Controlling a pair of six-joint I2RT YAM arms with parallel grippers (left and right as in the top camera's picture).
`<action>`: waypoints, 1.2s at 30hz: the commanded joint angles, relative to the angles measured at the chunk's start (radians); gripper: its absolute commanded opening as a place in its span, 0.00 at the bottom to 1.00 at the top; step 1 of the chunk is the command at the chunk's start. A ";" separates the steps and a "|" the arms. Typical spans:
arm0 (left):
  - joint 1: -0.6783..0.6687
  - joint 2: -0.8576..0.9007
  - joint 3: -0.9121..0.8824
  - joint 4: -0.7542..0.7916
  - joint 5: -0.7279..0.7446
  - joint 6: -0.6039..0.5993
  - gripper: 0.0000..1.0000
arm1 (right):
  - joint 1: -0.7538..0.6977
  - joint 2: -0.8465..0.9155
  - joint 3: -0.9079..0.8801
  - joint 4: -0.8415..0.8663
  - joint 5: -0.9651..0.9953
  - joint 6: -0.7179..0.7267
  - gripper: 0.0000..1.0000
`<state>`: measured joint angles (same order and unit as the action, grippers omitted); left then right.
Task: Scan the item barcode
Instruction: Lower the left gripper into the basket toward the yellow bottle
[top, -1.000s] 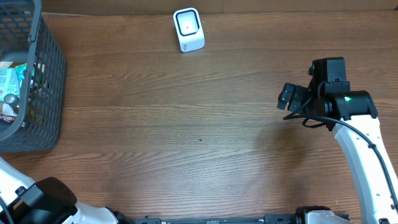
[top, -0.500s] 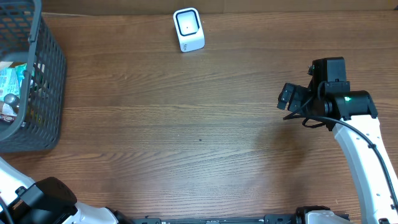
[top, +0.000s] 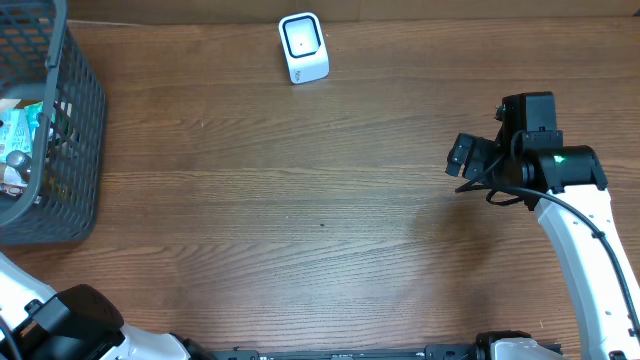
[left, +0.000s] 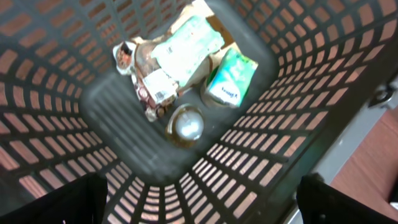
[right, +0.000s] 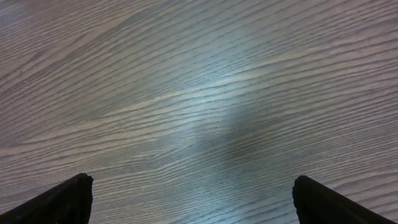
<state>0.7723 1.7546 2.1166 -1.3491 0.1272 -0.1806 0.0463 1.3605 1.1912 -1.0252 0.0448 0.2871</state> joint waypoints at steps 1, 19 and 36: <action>-0.010 0.003 -0.001 -0.024 -0.005 -0.011 1.00 | -0.002 -0.006 0.021 0.002 0.010 -0.006 1.00; -0.040 0.004 -0.029 -0.046 -0.028 -0.032 1.00 | -0.002 -0.006 0.021 0.002 0.010 -0.006 1.00; -0.059 0.018 -0.167 0.105 -0.077 0.112 1.00 | -0.002 -0.006 0.021 0.002 0.010 -0.006 1.00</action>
<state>0.7147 1.7580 1.9507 -1.2484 0.0582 -0.1143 0.0463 1.3605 1.1912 -1.0248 0.0448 0.2867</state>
